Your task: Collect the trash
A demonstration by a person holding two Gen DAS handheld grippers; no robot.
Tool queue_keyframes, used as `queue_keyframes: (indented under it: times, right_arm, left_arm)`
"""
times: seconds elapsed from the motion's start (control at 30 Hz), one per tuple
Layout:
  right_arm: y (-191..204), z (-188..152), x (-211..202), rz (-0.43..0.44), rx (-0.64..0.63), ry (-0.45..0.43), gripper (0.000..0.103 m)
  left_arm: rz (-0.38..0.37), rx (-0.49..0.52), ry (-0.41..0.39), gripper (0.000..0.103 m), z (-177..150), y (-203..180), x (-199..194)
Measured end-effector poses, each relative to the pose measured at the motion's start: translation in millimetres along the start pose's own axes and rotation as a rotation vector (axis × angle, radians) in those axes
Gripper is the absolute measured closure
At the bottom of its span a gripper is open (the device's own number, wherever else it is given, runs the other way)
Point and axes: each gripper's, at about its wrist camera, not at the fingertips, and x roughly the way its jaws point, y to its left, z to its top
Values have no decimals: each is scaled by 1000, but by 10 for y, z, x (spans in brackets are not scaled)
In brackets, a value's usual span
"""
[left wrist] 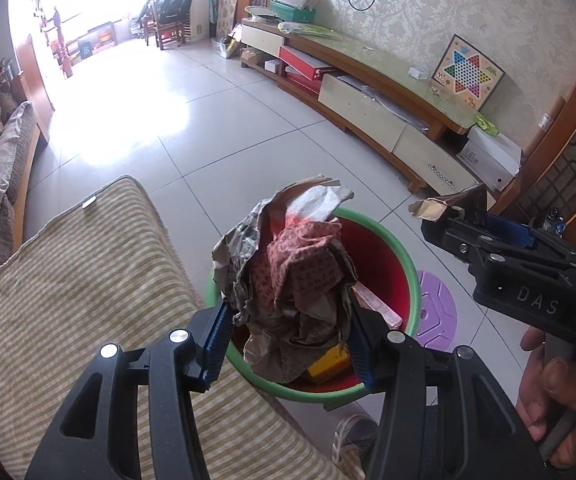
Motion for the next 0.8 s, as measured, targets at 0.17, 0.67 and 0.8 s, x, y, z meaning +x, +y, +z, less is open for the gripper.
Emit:
queue_keyframes:
  times: [0.17, 0.67, 0.8]
  right_arm:
    - [-56, 16, 127, 8, 2, 17, 22]
    - [139, 53, 264, 33, -17, 43, 5]
    - [237, 50, 238, 36, -29, 46, 5]
  left_arm:
    - [-8, 9, 25, 52, 39, -88, 148]
    - [37, 0, 55, 18, -96, 166, 186]
    - [44, -28, 57, 17, -136, 293, 133]
